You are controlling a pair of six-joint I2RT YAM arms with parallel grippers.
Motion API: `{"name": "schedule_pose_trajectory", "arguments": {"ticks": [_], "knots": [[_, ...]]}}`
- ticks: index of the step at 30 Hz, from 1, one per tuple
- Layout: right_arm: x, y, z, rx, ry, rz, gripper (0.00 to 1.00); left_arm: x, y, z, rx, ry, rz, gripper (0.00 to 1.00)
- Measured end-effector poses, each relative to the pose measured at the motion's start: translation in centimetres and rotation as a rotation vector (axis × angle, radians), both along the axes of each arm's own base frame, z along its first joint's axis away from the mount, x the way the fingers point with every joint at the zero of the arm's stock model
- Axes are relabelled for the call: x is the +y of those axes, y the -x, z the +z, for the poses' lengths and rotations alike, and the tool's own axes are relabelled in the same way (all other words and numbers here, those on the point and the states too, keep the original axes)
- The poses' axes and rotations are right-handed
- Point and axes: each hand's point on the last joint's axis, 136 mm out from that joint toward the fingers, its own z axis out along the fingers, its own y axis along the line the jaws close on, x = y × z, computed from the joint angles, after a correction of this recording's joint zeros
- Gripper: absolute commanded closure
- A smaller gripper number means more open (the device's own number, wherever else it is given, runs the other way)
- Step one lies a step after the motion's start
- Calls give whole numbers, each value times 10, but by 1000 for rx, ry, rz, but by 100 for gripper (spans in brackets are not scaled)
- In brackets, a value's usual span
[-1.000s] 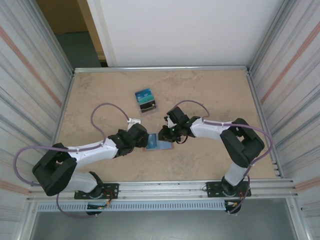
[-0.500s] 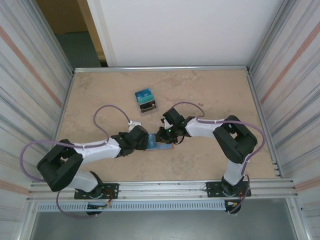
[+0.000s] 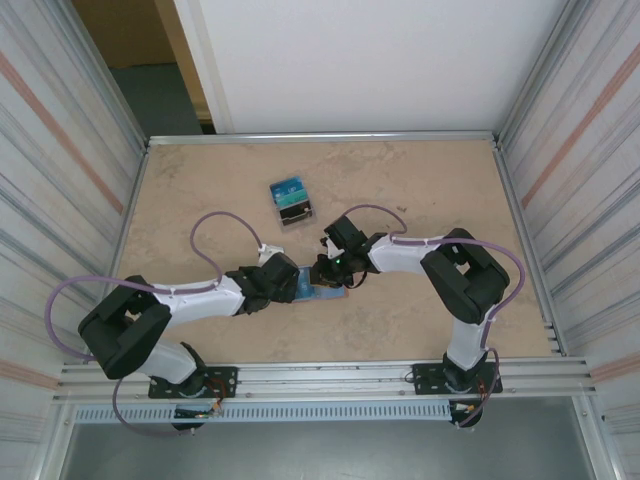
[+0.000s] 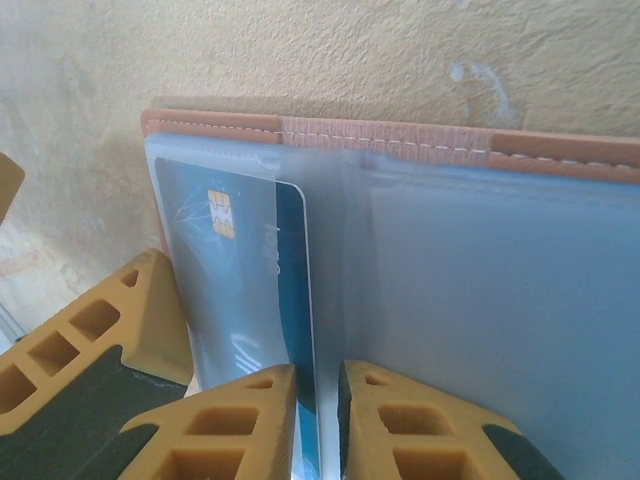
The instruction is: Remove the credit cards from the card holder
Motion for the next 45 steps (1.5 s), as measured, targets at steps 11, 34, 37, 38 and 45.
{"name": "schedule_pose_trajectory", "arguments": {"ticks": [11,34,37,38,45], "knots": [[6,-2,4,1,-43,7,88,3,1,-2,5,-16,8,1],[12,-4,8,24,-162,-20,89,8,1,-1,6,-40,19,1],[12,-4,8,26,-159,-19,87,7,1,-1,7,-41,18,1],[12,-4,6,29,-155,-18,87,7,1,-1,8,-41,18,1],[13,-4,-2,47,-137,-16,86,6,-1,1,6,-49,21,1]]}}
